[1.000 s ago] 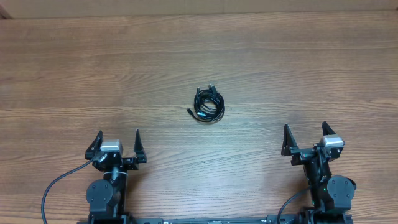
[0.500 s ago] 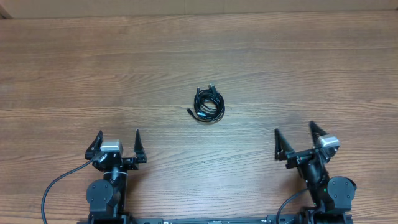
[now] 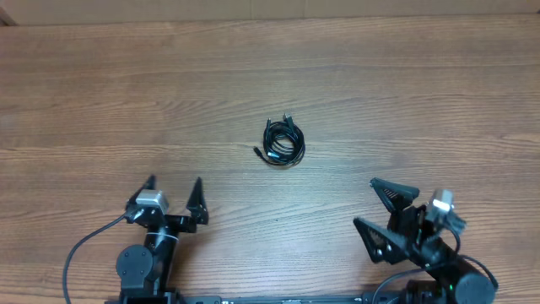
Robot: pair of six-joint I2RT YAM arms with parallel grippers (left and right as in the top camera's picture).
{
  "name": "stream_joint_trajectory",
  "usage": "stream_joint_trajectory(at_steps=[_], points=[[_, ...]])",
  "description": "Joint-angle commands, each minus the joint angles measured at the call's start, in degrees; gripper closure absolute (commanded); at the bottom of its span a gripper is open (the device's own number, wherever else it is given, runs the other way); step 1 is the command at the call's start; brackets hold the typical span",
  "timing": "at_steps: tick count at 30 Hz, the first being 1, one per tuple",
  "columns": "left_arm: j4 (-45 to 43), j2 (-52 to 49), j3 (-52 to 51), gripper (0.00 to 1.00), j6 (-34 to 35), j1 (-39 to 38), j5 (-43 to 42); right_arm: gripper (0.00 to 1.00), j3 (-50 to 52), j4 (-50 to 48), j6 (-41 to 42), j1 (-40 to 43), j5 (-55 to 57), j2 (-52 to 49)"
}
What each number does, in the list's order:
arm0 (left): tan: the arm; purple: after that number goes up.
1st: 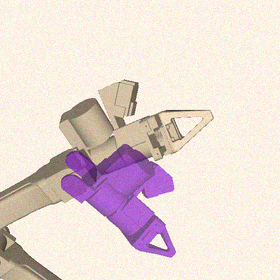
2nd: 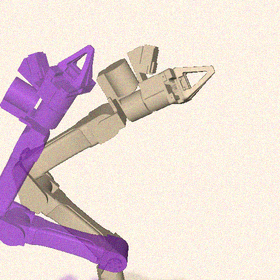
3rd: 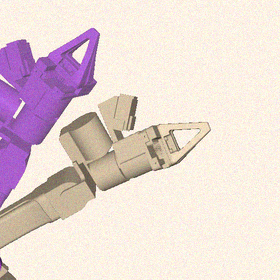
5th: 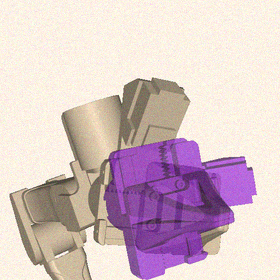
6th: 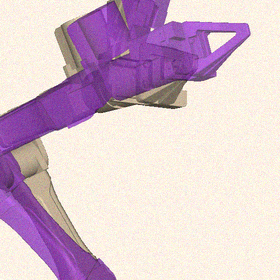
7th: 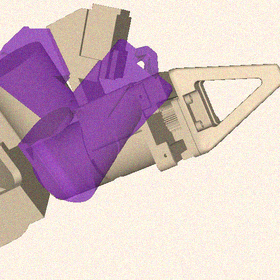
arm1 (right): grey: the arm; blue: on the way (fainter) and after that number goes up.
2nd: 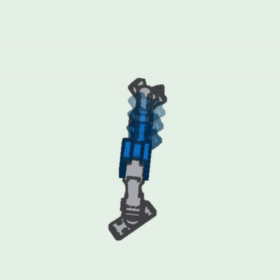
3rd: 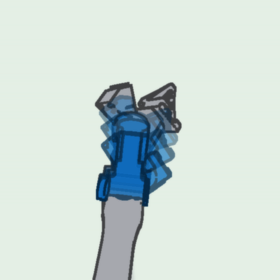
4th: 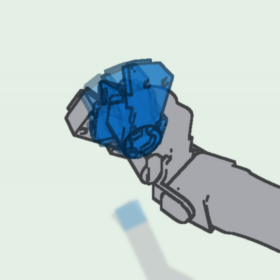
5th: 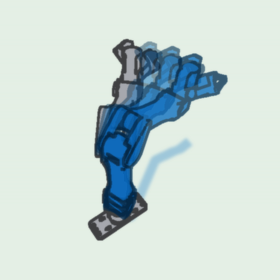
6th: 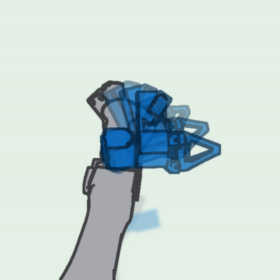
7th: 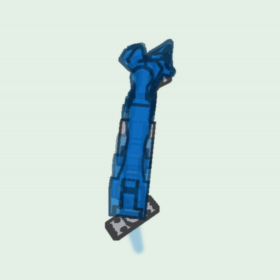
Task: Untangle cables
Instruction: 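Move both grippers forward toward the coiled black cable bundle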
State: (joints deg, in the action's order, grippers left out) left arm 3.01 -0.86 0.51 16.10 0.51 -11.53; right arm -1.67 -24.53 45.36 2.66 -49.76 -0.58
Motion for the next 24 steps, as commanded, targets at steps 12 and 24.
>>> stream_joint_trajectory(at_steps=[12,24], points=[[-12.4,-0.3,12.5,0.00,12.5,0.2,-22.4,0.00,-29.0,38.0,-21.4,1.0,5.3,-1.3],[47.2,-39.5,66.1,0.00,-9.9,0.2,-22.4,0.00,-57.2,75.9,-37.4,0.9,13.7,-30.9]])
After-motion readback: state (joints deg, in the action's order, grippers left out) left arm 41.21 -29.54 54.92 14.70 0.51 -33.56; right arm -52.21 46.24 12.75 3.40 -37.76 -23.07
